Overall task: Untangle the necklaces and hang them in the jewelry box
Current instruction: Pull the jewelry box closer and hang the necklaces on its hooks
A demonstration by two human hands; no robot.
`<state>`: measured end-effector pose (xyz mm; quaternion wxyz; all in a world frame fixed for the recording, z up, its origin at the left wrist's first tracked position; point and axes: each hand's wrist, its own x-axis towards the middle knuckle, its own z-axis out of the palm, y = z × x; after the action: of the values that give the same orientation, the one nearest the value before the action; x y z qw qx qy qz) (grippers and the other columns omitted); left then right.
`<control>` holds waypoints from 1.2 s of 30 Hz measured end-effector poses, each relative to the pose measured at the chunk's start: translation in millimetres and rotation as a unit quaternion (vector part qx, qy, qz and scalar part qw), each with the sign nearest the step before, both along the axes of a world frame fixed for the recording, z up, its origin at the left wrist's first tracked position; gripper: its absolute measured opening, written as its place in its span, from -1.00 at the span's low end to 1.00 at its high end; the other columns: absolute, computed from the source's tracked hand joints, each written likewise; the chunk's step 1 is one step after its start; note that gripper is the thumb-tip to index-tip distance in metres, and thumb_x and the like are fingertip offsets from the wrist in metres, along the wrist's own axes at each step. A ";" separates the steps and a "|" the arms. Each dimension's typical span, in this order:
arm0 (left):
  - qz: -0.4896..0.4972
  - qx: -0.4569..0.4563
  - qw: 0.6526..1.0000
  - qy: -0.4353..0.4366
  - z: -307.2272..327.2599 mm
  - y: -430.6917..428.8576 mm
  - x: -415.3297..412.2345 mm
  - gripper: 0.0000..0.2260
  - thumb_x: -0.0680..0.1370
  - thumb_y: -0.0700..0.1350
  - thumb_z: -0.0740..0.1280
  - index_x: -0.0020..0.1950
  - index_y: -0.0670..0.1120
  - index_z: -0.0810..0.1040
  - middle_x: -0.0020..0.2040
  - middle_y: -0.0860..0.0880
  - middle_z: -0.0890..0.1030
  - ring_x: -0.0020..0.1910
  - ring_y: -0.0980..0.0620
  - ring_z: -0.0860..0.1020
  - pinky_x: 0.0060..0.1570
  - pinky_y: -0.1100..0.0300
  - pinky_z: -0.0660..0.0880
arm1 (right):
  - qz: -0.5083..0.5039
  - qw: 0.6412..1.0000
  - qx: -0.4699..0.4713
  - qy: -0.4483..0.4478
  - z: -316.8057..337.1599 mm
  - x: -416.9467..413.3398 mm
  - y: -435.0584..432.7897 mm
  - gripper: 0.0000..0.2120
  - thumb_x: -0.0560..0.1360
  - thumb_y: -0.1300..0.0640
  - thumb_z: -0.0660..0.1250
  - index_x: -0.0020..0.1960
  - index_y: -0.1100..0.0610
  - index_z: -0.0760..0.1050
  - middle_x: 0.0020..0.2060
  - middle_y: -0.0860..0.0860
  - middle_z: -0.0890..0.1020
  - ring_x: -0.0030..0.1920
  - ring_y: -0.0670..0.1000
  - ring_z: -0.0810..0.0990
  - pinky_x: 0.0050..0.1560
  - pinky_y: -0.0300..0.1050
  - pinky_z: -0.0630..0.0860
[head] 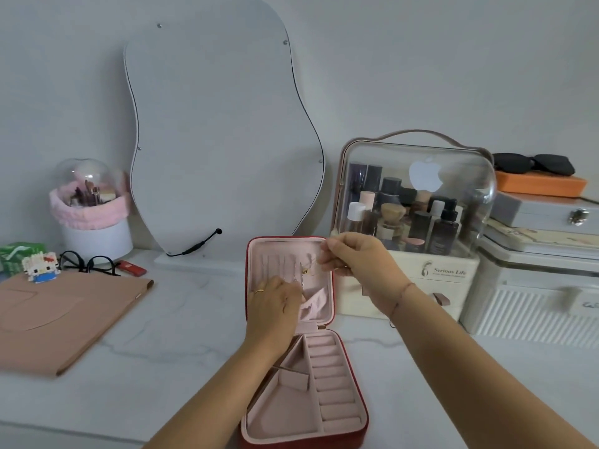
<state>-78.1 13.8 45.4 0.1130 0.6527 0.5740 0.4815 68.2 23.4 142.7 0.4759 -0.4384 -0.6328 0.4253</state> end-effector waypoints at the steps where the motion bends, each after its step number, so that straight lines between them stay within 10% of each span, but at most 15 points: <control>1: -0.003 0.001 1.000 -0.010 -0.3 -0.3 0.2 -0.44 0.38 0.14 -0.12 -0.25 -0.14 0.59 -0.15 -0.07 0.54 -0.06 -0.11 0.43 0.01 -0.02 0.38 | -0.004 1.000 0.003 -0.001 -2.2 -3.3 4.9 -0.81 0.60 0.23 0.20 -0.10 0.22 0.56 -0.31 0.04 0.66 -0.36 -0.08 0.61 -0.36 -0.35 0.47; 16: -0.010 0.025 0.999 -0.048 -1.5 -1.6 -2.0 -0.46 0.46 0.16 -0.06 -0.26 -0.19 0.54 -0.23 -0.07 0.53 -0.13 -0.11 0.48 -0.05 -0.11 0.41 | -0.059 0.985 0.054 -0.154 -40.0 -5.7 22.7 -0.85 0.55 0.30 0.23 -0.04 0.18 0.58 -0.32 0.02 0.65 -0.37 -0.10 0.59 -0.18 -0.25 0.55; 24: -0.032 -0.032 0.988 -0.145 7.6 -13.7 -10.6 -0.72 0.58 -0.10 0.17 -0.23 -0.02 0.61 -0.11 0.05 0.56 -0.06 0.23 0.49 -0.08 0.38 0.34 | -0.150 0.977 0.050 -0.146 -82.3 7.3 -7.5 -0.81 0.54 0.19 0.29 0.14 0.08 0.49 0.04 0.00 0.54 -0.02 -0.09 0.51 0.03 -0.28 0.44; 30: 0.057 -0.120 0.961 -0.241 -14.9 -67.0 -42.8 -0.74 0.61 -0.05 0.18 0.28 0.00 0.45 0.29 0.09 0.40 0.29 0.11 0.38 0.22 0.25 0.25 | -0.084 0.988 -0.080 -0.106 -119.4 14.4 -54.1 -0.59 0.60 0.14 0.20 0.44 0.07 0.26 0.26 -0.08 0.41 0.24 -0.14 0.37 0.19 -0.29 0.25; 36: -0.042 -0.194 0.936 -0.291 -35.3 -103.3 -27.1 -0.76 0.59 0.16 0.18 0.25 0.26 0.41 0.15 0.33 0.47 0.12 0.40 0.40 0.17 0.27 0.26 | -0.064 0.993 -0.097 -0.017 -128.9 2.8 -94.9 -0.62 0.59 0.22 0.21 0.36 -0.06 0.34 0.25 -0.18 0.47 -0.03 -0.45 0.49 -0.06 -0.54 0.36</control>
<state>-105.1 -89.5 10.1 0.4195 0.4730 0.5707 0.5240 71.0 -71.5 13.8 0.4466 -0.5289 -0.5676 0.4458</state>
